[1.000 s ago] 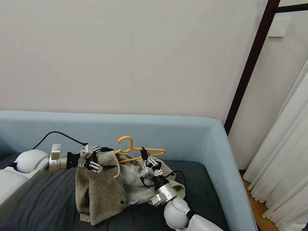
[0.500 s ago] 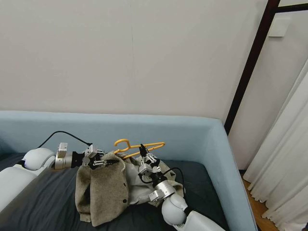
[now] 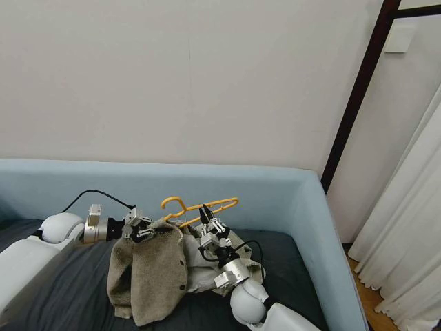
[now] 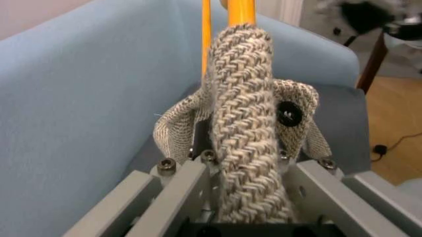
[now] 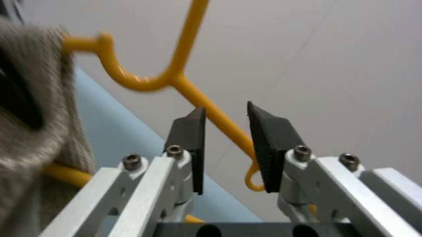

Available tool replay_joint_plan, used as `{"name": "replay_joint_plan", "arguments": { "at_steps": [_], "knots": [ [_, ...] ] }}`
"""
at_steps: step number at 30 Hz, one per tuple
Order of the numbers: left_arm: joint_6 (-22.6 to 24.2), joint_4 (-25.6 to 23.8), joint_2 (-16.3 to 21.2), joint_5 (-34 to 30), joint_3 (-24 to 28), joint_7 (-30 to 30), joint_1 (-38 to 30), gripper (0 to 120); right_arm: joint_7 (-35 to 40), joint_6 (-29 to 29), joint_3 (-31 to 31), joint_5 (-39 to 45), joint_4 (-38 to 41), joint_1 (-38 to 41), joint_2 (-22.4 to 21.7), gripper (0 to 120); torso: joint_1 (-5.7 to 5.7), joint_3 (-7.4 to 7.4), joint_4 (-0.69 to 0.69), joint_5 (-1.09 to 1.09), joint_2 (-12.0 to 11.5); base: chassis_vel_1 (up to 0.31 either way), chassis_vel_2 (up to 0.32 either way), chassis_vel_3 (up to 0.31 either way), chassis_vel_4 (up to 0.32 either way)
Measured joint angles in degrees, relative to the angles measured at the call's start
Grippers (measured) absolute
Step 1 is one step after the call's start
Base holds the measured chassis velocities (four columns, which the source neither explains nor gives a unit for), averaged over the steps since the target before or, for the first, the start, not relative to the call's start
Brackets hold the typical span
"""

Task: Pick up the clothes from the sofa and hang them on the clothes hanger.

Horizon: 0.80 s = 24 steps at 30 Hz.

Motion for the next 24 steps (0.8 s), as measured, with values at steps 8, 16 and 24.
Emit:
{"name": "replay_joint_plan", "arguments": {
  "at_steps": [8, 16, 24],
  "knots": [
    [1.03, -0.79, 0.31, -0.78, -1.5, -3.26, 1.45, 4, -11.42, 10.38, 1.37, 3.06, -0.58, -1.44, -2.51, 60, 0.0, 0.0, 0.0, 0.0, 0.0, 0.0, 0.0, 0.0, 0.0],
    [1.61, -3.29, 2.25, -2.59, -3.12, -4.69, 2.34, 4, -13.61, 2.45, 1.86, -8.24, -6.52, -2.1, -4.96, 86, 0.0, 0.0, 0.0, 0.02, 0.0, 0.0, 0.0, 0.0, 0.0],
    [1.61, -3.91, 2.74, -3.48, -3.39, -4.97, 2.63, 4, -12.9, -1.6, 4.2, -21.29, -10.34, -1.67, -5.97, 100, 0.0, 0.0, 0.0, 0.02, 0.0, 0.0, 0.0, 0.0, 0.0]
  ]
}}
